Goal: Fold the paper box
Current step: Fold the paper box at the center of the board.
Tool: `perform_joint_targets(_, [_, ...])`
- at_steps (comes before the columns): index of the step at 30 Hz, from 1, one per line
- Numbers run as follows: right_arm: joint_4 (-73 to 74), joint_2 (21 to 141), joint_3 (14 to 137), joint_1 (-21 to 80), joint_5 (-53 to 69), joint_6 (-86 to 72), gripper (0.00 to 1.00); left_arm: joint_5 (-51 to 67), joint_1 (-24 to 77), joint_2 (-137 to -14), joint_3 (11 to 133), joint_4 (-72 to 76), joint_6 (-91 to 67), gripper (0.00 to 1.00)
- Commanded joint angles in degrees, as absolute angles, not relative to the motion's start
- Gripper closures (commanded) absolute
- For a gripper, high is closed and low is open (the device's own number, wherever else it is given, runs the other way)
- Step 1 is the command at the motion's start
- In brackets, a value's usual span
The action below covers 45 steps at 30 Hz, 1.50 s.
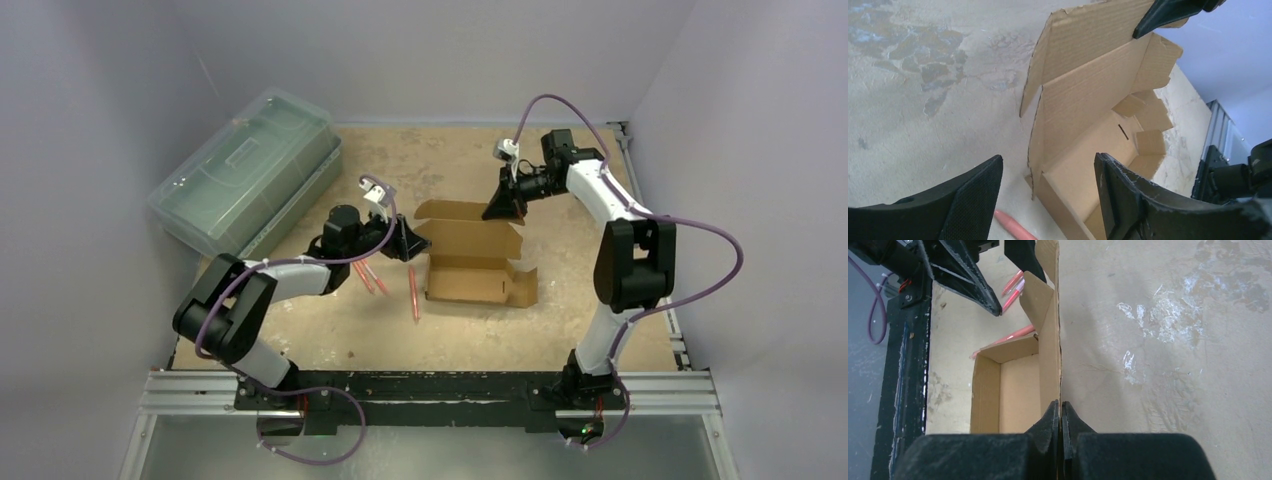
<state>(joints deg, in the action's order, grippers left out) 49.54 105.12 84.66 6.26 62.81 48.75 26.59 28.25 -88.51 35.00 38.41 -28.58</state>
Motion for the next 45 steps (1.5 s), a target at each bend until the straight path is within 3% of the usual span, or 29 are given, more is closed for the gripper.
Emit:
perform_joint_targets(1, [55.8, 105.6, 88.4, 6.2, 65.4, 54.2, 1.00, 29.9, 28.1, -92.1, 38.1, 44.1, -25.2, 0.37])
perform_joint_targets(6, [57.0, 106.0, 89.9, 6.4, 65.2, 54.9, 1.00, 30.3, 28.2, -96.2, 41.1, 43.6, -25.2, 0.59])
perform_joint_targets(10, [57.3, 106.3, 90.8, 6.7, 64.5, 54.9, 0.98, 30.1, 28.5, -96.9, 41.0, 45.5, -26.1, 0.97])
perform_joint_targets(11, [57.3, 106.3, 91.0, 6.6, 64.3, 54.8, 0.94, 29.6, 28.7, -96.4, 40.7, 45.7, -26.1, 1.00])
perform_joint_targets(17, [53.3, 102.4, 92.7, 6.2, 59.2, 47.3, 0.45, 17.7, 32.0, -88.3, 38.3, 39.4, -20.6, 1.00])
perform_joint_targets(22, [42.4, 92.2, 89.4, 2.9, 52.1, 38.4, 0.20, 7.1, 35.3, -81.7, 34.6, 36.8, -18.9, 1.00])
perform_joint_targets(26, [32.8, 83.7, 79.1, 1.3, 45.8, 32.1, 0.02, -1.1, 38.7, -79.1, 33.0, 34.6, -18.9, 1.00])
perform_joint_targets(32, [10.9, 74.6, 60.3, -4.1, 47.4, 13.0, 0.01, -5.6, 40.4, -77.5, 30.2, 36.7, -21.0, 1.00])
perform_joint_targets(38, [11.3, 77.2, 55.2, -4.6, 46.2, 15.8, 0.07, -5.7, 40.6, -76.5, 29.6, 37.2, -20.1, 1.00])
perform_joint_targets(45, [14.6, 81.0, 53.6, -4.5, 45.4, 21.1, 0.21, -6.3, 40.9, -76.0, 29.7, 38.1, -20.3, 1.00])
